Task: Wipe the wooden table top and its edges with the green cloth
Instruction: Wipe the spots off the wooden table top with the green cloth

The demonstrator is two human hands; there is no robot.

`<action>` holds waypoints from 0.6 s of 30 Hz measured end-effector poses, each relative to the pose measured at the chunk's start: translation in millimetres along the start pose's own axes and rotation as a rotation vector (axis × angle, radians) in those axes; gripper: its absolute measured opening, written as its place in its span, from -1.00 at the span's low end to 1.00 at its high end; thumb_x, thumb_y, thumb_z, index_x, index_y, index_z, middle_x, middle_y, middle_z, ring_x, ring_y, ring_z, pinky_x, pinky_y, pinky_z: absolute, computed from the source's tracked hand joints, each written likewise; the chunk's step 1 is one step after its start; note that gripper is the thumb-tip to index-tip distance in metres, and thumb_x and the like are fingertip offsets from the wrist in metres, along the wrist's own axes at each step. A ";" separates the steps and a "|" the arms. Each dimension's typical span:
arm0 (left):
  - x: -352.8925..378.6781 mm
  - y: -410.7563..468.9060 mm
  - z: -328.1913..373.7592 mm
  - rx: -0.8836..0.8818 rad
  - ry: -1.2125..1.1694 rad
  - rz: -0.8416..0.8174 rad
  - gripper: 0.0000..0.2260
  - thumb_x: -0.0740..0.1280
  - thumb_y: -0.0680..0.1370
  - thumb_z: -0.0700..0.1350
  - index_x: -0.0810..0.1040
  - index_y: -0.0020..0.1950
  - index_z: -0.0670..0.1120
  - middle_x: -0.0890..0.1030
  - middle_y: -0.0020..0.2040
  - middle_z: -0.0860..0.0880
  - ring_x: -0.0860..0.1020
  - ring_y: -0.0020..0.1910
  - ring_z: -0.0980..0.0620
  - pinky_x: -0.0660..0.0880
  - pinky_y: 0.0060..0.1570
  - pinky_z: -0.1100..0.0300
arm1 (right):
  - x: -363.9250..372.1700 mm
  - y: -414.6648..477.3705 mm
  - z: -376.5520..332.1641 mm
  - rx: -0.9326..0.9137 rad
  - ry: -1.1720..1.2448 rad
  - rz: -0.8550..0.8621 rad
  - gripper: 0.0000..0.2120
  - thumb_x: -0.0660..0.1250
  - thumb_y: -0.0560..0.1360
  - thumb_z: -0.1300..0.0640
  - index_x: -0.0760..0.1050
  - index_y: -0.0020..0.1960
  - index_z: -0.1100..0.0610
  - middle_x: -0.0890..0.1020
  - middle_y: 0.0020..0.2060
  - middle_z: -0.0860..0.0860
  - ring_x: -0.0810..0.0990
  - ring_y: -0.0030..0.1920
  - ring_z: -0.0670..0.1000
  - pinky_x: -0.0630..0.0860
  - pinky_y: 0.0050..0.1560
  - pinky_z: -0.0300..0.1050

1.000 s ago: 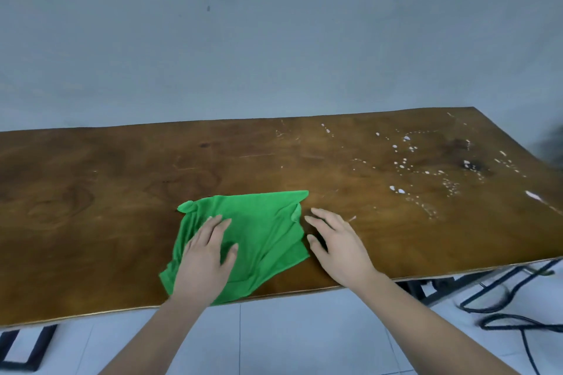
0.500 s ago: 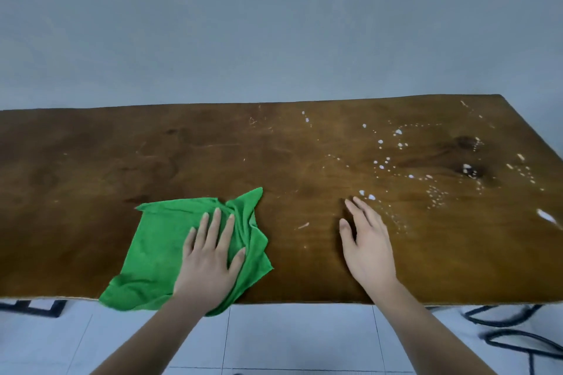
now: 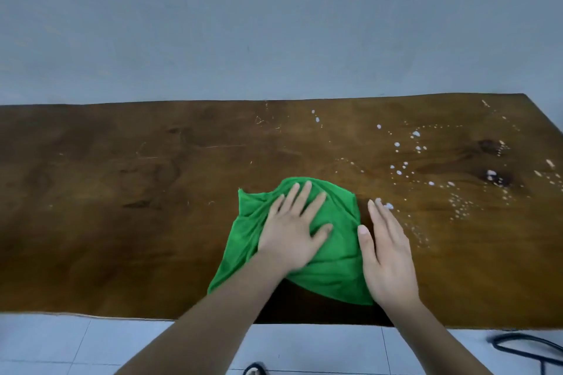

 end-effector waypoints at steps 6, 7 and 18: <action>-43.2 28.5 -161.7 -0.268 0.014 0.065 -0.27 -0.30 0.64 0.52 -0.24 0.77 0.25 -0.27 0.78 0.03 -0.24 0.77 -0.06 -0.14 0.71 -0.20 | 19.8 2.8 -3.8 -0.106 -0.401 -0.144 -0.38 -0.08 0.81 -0.27 0.19 0.78 -0.03 0.18 0.77 -0.03 0.03 0.78 0.00 0.00 0.77 0.09; -49.4 25.8 -191.6 -0.316 0.012 0.079 -0.25 -0.31 0.63 0.53 -0.23 0.77 0.25 -0.25 0.78 0.03 -0.21 0.78 -0.06 -0.11 0.70 -0.21 | 20.7 3.2 -3.8 -0.105 -0.421 -0.150 -0.35 -0.12 0.79 -0.30 0.19 0.78 -0.05 0.16 0.78 -0.04 0.02 0.78 -0.01 -0.01 0.77 0.09; -86.0 -17.8 -409.6 -0.918 -0.155 0.146 -0.21 -0.11 0.65 0.46 -0.02 0.82 0.12 -0.09 0.83 -0.06 -0.10 0.80 -0.14 -0.05 0.71 -0.25 | 21.1 2.3 -7.8 -0.073 -0.459 -0.149 -0.31 -0.15 0.76 -0.36 0.17 0.78 -0.09 0.12 0.78 -0.09 -0.05 0.78 -0.07 0.01 0.77 0.07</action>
Point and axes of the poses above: each hand's wrist, its own y-axis towards the middle knuckle, its own x-axis out of the palm, z = x × y, the point moved 5 cm from there along y, towards the middle knuckle
